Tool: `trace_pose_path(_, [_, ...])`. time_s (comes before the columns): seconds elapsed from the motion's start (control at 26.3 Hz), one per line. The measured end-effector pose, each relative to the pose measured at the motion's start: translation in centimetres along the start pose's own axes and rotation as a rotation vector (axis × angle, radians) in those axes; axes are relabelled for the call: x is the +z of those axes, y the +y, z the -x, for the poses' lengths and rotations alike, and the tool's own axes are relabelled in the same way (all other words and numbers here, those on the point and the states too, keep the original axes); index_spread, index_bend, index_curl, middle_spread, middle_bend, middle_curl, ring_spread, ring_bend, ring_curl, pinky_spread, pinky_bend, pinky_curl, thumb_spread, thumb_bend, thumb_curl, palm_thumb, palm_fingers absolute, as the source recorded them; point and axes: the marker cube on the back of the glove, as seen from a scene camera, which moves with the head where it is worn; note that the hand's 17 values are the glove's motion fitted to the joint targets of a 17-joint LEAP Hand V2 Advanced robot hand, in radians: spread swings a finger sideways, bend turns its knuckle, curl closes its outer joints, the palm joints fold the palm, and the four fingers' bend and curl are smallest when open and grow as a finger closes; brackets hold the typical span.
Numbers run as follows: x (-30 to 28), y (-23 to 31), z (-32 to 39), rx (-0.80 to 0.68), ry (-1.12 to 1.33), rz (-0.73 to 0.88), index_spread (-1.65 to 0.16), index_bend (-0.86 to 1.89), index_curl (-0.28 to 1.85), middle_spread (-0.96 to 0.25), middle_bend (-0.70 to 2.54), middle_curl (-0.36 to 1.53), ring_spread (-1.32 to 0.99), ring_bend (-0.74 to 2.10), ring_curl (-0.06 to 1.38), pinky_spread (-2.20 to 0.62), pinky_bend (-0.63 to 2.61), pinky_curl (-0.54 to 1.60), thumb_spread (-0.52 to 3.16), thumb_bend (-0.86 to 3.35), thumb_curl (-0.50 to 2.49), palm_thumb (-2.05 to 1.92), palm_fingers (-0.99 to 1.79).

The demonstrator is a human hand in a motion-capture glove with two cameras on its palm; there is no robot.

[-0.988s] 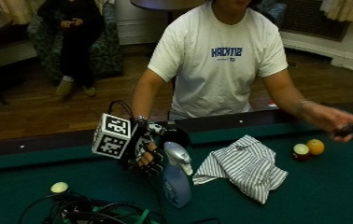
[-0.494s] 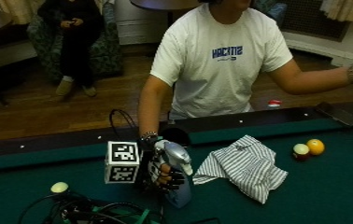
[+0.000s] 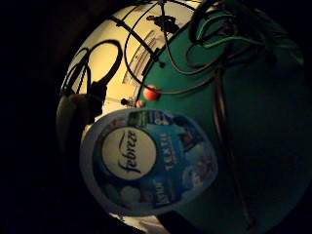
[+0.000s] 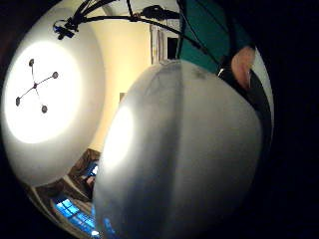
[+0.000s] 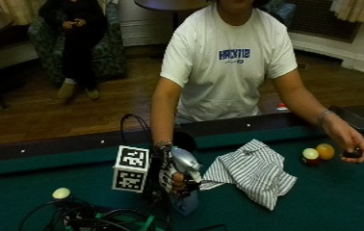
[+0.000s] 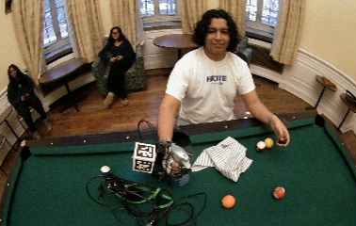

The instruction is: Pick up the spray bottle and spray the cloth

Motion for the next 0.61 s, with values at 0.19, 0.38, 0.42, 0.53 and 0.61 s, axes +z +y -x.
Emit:
trace_pose_path(0.19, [0.8, -0.7, -0.1, -0.036, 0.012, -0.138, -0.30, 0.15, 0.32, -0.22, 0.46, 0.46, -0.20, 0.64, 0.43, -0.21, 0.39, 0.35, 0.85, 0.00, 0.44, 0.86, 1.46])
trace_pose_path(0.38, [1.8, -1.8, 0.0, -0.055, 0.021, -0.193, -0.29, 0.21, 0.36, -0.22, 0.54, 0.49, -0.20, 0.68, 0.45, -0.27, 0.43, 0.38, 0.71, -0.01, 0.50, 0.91, 1.46])
trace_pose_path(0.42, [2.0, -2.0, 0.1, -0.056, 0.024, -0.198, -0.29, 0.22, 0.38, -0.22, 0.55, 0.50, -0.20, 0.69, 0.46, -0.27, 0.43, 0.38, 0.68, -0.01, 0.51, 0.91, 1.46])
trace_pose_path(0.53, [2.4, -2.5, 0.3, -0.065, 0.033, -0.220, -0.29, 0.26, 0.40, -0.21, 0.57, 0.51, -0.21, 0.70, 0.47, -0.28, 0.45, 0.39, 0.62, -0.02, 0.54, 0.92, 1.45])
trace_pose_path(0.61, [2.6, -2.8, 0.3, -0.070, 0.038, -0.233, -0.28, 0.29, 0.42, -0.21, 0.59, 0.52, -0.21, 0.71, 0.47, -0.29, 0.45, 0.40, 0.58, -0.02, 0.56, 0.93, 1.45])
